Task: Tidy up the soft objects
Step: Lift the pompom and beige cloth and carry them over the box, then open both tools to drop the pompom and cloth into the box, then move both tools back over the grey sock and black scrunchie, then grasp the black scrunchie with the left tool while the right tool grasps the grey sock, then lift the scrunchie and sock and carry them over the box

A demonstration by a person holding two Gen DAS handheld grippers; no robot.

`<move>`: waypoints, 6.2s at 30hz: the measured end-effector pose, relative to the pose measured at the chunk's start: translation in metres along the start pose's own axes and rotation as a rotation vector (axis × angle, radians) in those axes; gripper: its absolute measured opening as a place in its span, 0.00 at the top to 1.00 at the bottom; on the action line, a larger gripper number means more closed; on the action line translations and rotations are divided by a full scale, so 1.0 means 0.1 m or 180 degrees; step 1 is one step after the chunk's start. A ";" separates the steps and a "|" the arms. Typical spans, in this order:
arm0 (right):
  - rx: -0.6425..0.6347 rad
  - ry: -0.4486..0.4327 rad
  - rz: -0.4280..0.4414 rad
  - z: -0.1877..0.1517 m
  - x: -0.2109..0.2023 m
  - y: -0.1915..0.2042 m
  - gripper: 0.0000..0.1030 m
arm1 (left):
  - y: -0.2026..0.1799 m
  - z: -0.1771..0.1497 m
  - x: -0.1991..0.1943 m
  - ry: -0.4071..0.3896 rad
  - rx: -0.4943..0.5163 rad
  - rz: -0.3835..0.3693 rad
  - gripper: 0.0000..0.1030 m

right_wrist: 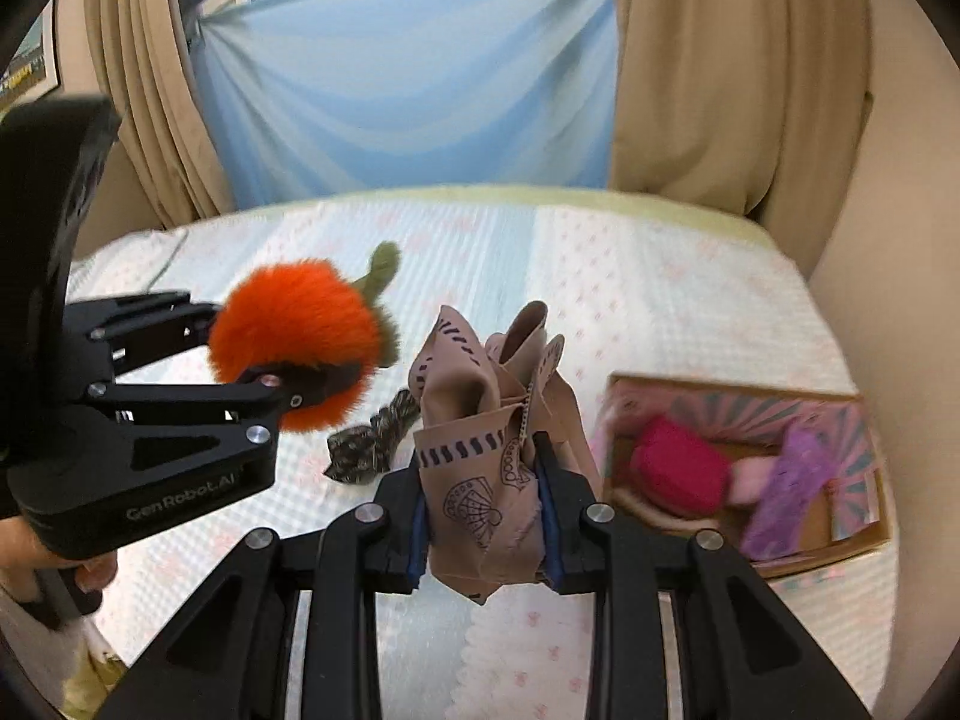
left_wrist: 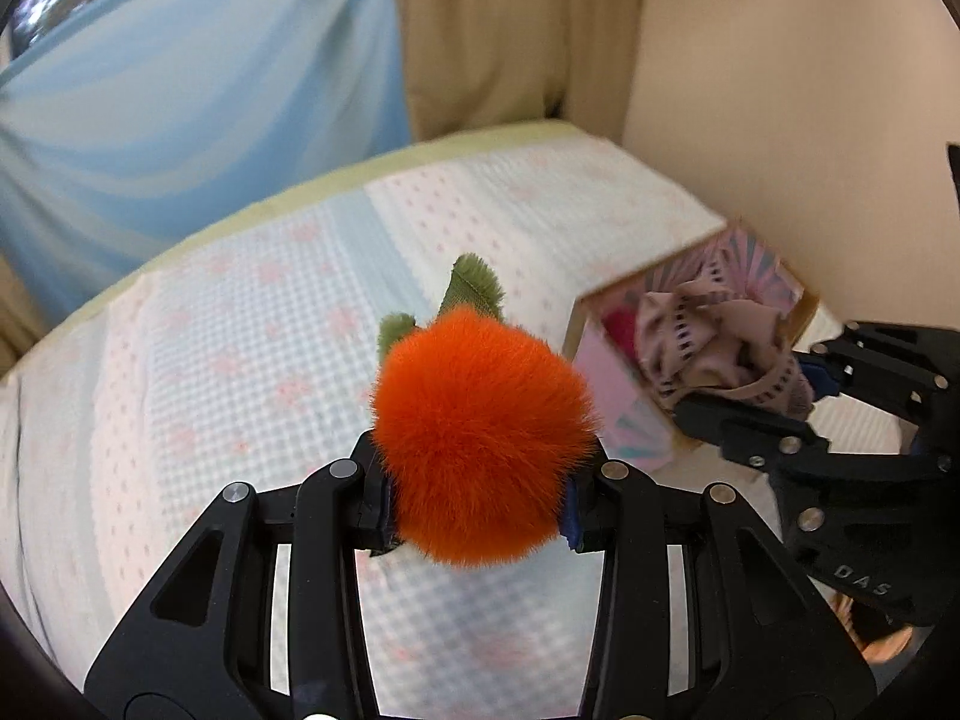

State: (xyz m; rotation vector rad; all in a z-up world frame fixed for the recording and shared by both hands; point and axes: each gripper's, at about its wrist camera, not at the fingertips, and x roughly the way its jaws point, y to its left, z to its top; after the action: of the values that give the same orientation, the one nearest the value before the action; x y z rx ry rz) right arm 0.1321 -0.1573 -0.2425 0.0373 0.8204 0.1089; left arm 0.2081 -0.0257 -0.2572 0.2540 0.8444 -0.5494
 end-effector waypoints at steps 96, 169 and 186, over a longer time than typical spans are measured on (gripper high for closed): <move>0.0685 0.0438 -0.0299 0.23 -1.23 -2.26 0.00 | -1.87 0.86 -0.25 0.0592 -0.0727 0.0325 0.00; 0.1147 0.1516 0.0277 0.21 3.37 -0.20 0.34 | 1.01 -0.98 2.36 0.0876 -0.0701 0.0126 0.63; 0.1022 0.1222 0.0270 0.45 2.88 -0.14 0.53 | 1.15 -0.85 1.96 0.0711 -0.0743 0.0230 0.68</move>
State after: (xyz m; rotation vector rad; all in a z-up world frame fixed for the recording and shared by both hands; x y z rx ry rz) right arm 0.3605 -0.1386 -0.4223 0.3632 1.2145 0.0637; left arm 0.3225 0.0355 -0.4613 0.1325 1.1027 -0.3544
